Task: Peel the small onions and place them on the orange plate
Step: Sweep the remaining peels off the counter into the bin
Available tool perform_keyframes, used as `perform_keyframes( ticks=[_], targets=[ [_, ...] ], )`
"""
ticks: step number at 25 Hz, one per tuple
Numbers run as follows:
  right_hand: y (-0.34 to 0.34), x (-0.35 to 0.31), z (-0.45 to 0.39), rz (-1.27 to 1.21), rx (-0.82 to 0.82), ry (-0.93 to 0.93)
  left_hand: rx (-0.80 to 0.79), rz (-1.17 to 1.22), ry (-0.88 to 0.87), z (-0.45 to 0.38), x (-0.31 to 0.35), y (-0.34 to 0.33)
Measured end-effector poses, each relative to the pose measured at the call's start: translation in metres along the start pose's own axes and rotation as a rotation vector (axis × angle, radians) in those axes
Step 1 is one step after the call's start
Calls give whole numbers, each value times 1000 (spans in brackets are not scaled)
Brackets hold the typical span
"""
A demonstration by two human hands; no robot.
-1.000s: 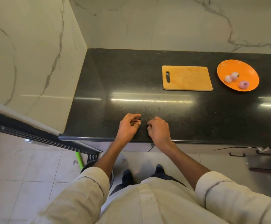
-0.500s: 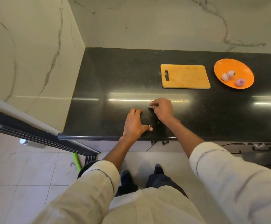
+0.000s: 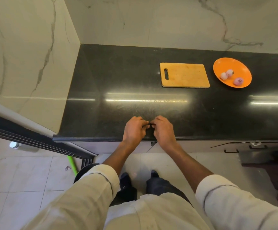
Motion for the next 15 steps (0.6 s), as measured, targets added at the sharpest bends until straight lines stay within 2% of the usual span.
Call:
perform_keyframes(
  ticks=[4,7,9,12,15],
  targets=[
    [-4,-10,10,-43,17,-46,96,158,51,13,-2,9],
    [-8,-15,20,-91,76,-51,194,410,205,27,-26,25],
    [-10,-22,20,-110,129,-7,223,458,201,40,-29,30],
    [-12,-40,12,-87,105,88,205,279,139,62,-26,18],
    [-9,-52,16,-69,72,168,276,-70,224,95,-46,22]
  ],
)
Point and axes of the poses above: each hand's wrist, its own z-axis away from the middle knuckle, its own y-axis out of the back of the hand, x = y × z, the point moved 7 cm from there along -z, towards the middle knuckle, and after that the axes turned 11 degrees about z, right-handed, at the moved point
